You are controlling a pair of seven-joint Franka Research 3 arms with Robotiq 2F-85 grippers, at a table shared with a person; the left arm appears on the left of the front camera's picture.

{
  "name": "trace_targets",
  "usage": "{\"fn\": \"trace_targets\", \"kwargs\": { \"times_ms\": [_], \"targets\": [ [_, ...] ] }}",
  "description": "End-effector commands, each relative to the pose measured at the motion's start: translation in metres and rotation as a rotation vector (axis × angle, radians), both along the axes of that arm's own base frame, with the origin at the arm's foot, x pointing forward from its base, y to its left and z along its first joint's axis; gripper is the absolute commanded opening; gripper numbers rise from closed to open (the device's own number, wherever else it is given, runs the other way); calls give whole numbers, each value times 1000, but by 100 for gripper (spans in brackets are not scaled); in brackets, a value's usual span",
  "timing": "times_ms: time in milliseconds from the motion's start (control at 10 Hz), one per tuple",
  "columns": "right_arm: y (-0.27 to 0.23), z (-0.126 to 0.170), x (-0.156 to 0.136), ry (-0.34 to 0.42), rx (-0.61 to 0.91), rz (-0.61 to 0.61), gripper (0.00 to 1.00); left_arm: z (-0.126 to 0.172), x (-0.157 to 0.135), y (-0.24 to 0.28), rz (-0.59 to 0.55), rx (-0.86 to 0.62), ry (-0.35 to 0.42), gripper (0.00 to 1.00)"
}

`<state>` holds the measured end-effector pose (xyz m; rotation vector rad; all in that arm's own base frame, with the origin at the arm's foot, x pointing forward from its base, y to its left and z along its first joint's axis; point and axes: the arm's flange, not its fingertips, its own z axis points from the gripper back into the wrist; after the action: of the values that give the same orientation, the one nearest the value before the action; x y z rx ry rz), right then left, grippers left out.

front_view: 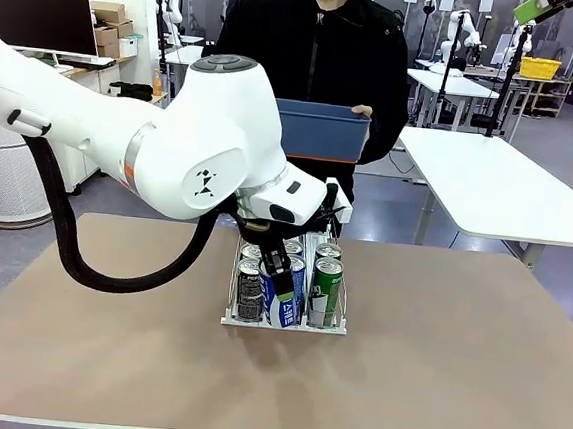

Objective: Fill the beverage cans into the dispenser.
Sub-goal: Place the picked Ionic drink in the line of the Automatic Can Dispenser with the same cans.

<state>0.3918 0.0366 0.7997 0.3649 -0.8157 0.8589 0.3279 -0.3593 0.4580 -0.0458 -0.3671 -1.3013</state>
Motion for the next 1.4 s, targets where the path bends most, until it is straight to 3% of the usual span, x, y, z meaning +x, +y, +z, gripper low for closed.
{"fn": "trace_targets", "kwargs": {
  "times_ms": [0,200,700,1300],
  "targets": [
    [0,0,0,1,1,-1,100,-4,7,-4,6,5,-80,57],
    [0,0,0,1,1,-1,100,-11,12,-8,8,11,-127,57],
    [0,0,0,1,1,-1,100,-22,25,-13,6,-14,-131,57],
    [0,0,0,1,1,-1,100,-21,39,-16,69,19,-208,57]
  ]
}}
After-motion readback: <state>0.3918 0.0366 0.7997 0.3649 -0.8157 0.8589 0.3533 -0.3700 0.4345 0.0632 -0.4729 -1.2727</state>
